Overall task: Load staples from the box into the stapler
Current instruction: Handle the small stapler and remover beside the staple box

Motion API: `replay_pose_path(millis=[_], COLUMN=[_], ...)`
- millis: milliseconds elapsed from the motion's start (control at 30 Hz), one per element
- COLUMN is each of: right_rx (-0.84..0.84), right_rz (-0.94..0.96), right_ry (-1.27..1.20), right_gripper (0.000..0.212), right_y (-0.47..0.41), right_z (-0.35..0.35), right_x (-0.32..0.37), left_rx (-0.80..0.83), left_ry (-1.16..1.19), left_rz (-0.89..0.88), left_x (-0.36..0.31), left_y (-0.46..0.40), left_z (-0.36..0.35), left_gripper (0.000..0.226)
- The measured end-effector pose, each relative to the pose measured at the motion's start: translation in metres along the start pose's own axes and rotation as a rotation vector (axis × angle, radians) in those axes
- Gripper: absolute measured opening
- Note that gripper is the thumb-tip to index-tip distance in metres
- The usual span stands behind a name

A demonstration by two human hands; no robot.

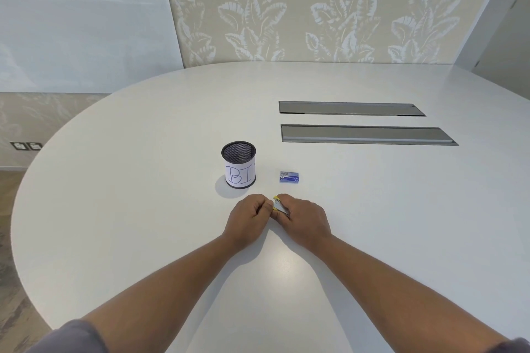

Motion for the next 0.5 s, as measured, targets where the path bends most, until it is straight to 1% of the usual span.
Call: replay_pose_path(millis=[133, 300, 500], right_rx=[-0.006, 0.017, 0.014], right_rz=[-0.002, 0.011, 0.022], right_ry=[-0.02, -0.022, -0.017], right_gripper=[0.048, 0.037, 0.041], right_y=[-0.0006, 0.0006, 0.0001], right_z=[0.0009, 0.0002, -0.001], right_x=[-0.0001, 0.0004, -0.0006], left_rx=[0.0, 0.002, -0.003], left_ry=[0.009, -0.004, -0.016], left_rz=[0.006, -0.004, 0.004], left_x=[-0.001, -0.0017, -0.0025], left_y=[0.0002, 0.0005, 0.0012], left_z=[0.0004, 0.0004, 0.0001], left_gripper=[0.03, 0.032, 0.034])
Point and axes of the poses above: each hand's wrist, its own y-axis away from the middle knuckle, its own z-axis out of the back of the hand, x = y × z, the point moved 1 cm from there along -y, towards the middle knuckle, and after that the axes turned 10 degrees about y, right-handed, at the moved point
